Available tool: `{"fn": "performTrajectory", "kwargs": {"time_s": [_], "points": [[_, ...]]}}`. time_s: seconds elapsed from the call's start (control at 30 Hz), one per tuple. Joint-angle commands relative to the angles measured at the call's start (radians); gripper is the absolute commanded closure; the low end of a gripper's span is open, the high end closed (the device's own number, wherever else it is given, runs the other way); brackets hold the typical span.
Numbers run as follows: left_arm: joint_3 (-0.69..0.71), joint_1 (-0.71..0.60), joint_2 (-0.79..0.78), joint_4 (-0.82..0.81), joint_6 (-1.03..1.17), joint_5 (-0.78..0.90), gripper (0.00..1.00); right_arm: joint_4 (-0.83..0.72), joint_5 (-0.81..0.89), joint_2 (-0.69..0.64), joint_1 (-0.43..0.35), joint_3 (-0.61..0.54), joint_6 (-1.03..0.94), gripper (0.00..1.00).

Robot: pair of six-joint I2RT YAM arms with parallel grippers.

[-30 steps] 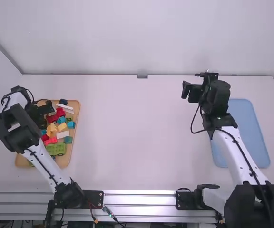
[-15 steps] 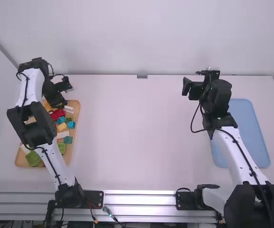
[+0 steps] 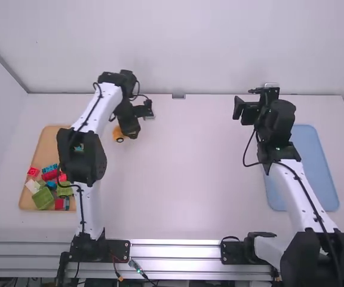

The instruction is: Assemble lego blocks to make yellow taxi

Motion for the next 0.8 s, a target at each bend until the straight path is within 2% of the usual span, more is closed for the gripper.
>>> {"fn": "performTrajectory", "kwargs": {"time_s": [0.0, 0.13, 0.2, 0.33, 0.47, 0.6, 0.77], "points": [[-0.074, -0.089, -0.047, 0.028, -0.091, 0.034, 0.88, -0.003, 0.001, 0.007, -0.023, 0.037, -0.008, 0.01], [-0.187, -0.228, -0.057, 0.14, -0.181, 0.018, 0.9, -0.013, 0.001, 0.007, -0.056, 0.037, -0.008, 0.01], [-0.248, -0.306, -0.061, 0.202, -0.233, -0.022, 0.94, -0.018, 0.001, 0.007, -0.077, 0.037, -0.008, 0.01], [-0.386, -0.454, -0.079, 0.334, -0.306, -0.095, 0.95, -0.029, 0.0, 0.007, -0.108, 0.037, -0.006, 0.01], [-0.504, -0.539, -0.122, 0.431, -0.34, -0.092, 0.98, -0.042, -0.003, 0.007, -0.13, 0.037, 0.003, 0.01], [-0.577, -0.561, -0.179, 0.492, -0.367, -0.095, 0.98, -0.058, -0.002, 0.007, -0.135, 0.037, 0.003, 0.01], [-0.688, -0.557, -0.256, 0.6, -0.393, -0.074, 0.83, -0.078, -0.002, 0.007, -0.134, 0.037, 0.003, 0.01]]}}
